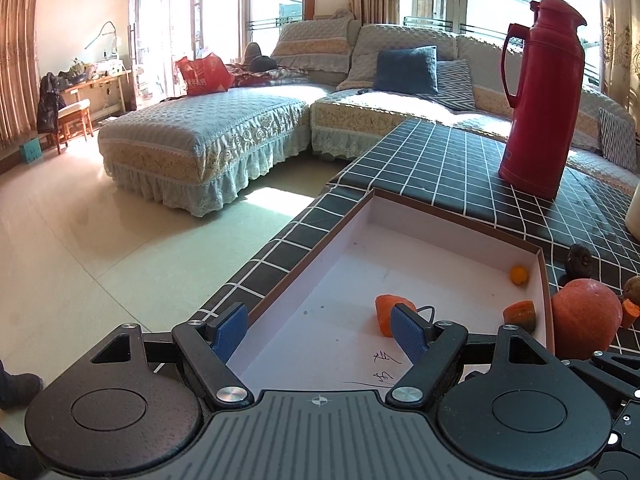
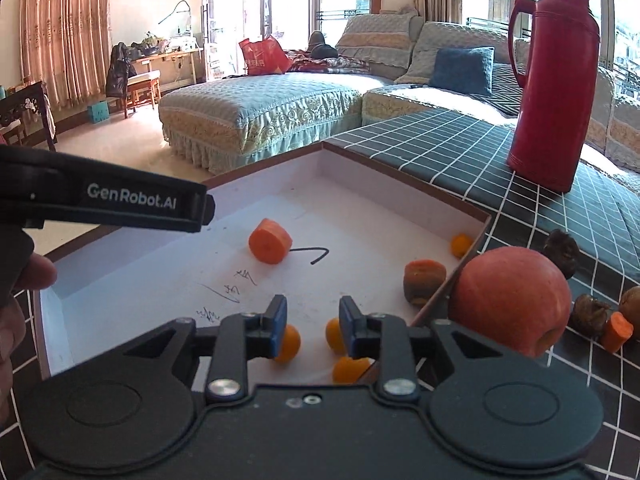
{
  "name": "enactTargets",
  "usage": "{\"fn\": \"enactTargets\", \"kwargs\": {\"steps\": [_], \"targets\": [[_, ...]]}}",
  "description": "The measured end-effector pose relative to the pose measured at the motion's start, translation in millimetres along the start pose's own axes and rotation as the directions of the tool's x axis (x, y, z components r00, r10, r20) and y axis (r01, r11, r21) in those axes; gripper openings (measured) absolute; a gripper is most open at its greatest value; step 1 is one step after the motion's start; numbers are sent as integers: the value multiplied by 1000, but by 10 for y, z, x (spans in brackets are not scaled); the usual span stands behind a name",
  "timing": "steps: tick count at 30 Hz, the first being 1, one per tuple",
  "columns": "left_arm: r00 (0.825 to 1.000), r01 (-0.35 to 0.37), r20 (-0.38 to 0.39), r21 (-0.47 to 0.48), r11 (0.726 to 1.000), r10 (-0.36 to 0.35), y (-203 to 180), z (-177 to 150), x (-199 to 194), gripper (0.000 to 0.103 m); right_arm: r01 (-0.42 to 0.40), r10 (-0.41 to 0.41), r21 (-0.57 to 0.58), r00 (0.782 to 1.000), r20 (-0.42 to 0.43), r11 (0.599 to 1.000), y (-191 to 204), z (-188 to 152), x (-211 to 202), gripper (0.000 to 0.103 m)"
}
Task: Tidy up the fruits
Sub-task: 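Open the right tool over the white box to drop the kumquat, then move the left tool to the orange carrot chunk beside the kiwi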
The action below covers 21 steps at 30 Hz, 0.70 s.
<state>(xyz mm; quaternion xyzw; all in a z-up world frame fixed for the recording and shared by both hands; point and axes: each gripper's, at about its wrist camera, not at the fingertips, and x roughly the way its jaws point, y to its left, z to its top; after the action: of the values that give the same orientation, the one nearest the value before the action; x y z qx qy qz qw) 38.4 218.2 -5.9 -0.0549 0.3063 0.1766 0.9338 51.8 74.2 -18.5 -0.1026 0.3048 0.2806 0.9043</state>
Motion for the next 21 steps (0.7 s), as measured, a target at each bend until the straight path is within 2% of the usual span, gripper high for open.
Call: {"fn": "enactTargets", "kwargs": {"steps": [4, 9, 11, 14, 15, 17, 19, 21], "targets": [[1000, 5, 2, 4, 1000, -5, -20, -6, -16, 78, -1, 0, 25, 999, 40, 1000, -66, 10, -139, 31], [1000, 17, 2, 17, 1000, -17, -85, -11, -33, 78, 16, -22, 53, 992, 121, 998, -258, -24, -555, 37], [1000, 22, 3, 22, 1000, -22, -118, -15, -47, 78, 42, -50, 56, 988, 144, 998, -373, -98, -773, 43], [1000, 29, 3, 32, 999, -29, -182, -23, -62, 78, 88, -99, 70, 982, 163, 994, -581, -282, -1087, 63], [999, 31, 3, 36, 999, -32, -204, -28, -70, 78, 112, -124, 73, 977, 171, 991, -674, -383, -1205, 73], [999, 35, 4, 47, 998, -36, -259, -40, -79, 78, 163, -174, 76, 968, 180, 984, -835, -527, -1391, 78], [999, 39, 1, 60, 997, -40, -320, -53, -85, 78, 213, -230, 110, 957, 176, 971, -1022, -664, -1555, 87], [999, 45, 2, 72, 996, -45, -401, -66, -98, 78, 250, -282, 184, 942, 181, 951, -1244, -812, -1710, 88]]}}
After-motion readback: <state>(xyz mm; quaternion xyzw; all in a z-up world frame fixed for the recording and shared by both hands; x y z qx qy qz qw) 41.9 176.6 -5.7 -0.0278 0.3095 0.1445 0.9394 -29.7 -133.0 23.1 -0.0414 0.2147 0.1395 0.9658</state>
